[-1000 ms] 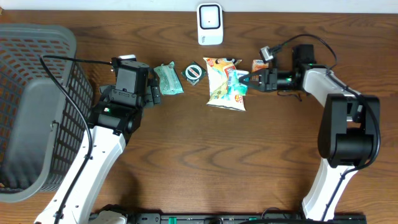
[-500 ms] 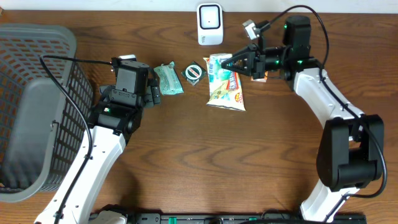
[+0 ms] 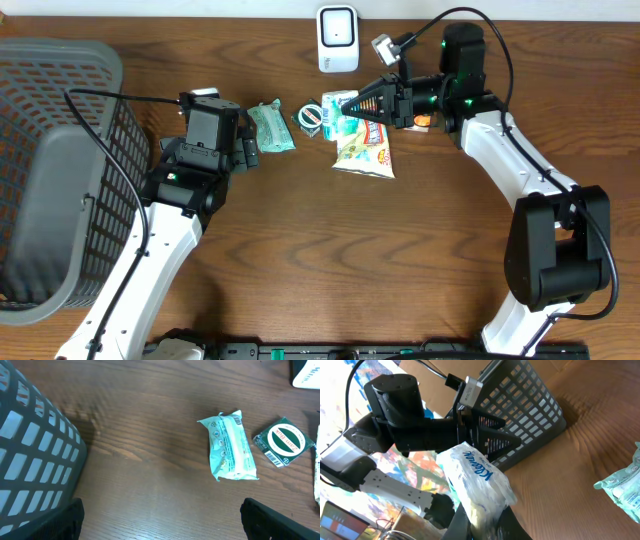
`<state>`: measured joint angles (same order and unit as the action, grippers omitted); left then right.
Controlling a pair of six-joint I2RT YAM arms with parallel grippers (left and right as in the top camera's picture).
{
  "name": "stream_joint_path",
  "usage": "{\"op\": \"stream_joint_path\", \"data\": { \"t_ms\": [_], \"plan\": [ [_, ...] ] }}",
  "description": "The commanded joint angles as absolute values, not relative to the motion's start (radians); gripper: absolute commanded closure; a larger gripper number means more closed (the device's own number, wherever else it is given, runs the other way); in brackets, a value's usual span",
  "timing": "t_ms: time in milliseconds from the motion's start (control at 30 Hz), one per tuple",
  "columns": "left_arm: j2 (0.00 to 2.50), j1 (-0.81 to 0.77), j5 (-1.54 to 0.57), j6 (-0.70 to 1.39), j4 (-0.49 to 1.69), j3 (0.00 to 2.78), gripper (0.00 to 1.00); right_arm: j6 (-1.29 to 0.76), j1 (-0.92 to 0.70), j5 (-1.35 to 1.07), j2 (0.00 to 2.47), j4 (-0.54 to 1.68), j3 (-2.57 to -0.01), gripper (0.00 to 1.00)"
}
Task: Scan the item barcode
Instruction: 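Carry the green tissue pack up toward the scanner with right gripper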
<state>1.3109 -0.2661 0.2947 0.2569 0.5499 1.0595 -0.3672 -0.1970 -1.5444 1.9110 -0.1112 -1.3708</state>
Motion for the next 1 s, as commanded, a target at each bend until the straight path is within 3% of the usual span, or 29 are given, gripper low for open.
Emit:
{"op": "stream_joint_path", "data": {
  "t_ms": [0, 600, 967],
  "plan": [
    [1.304, -0.263, 0.312, 0.244, 0.550, 1.063, 0.02, -0.387, -0.198, -1.563, 1.902, -0.113, -1.375, 0.99],
    [1.304, -0.263, 0.312, 0.244, 0.550, 1.063, 0.02, -0.424, -0.237, -1.561, 1.902, -0.109, -1.375, 0.99],
    [1.304, -0.263, 0.312, 0.244, 0.550, 1.063, 0.02, -0.432, -0.273, -1.439, 1.902, -0.153, -1.375, 0.99]
  ]
}}
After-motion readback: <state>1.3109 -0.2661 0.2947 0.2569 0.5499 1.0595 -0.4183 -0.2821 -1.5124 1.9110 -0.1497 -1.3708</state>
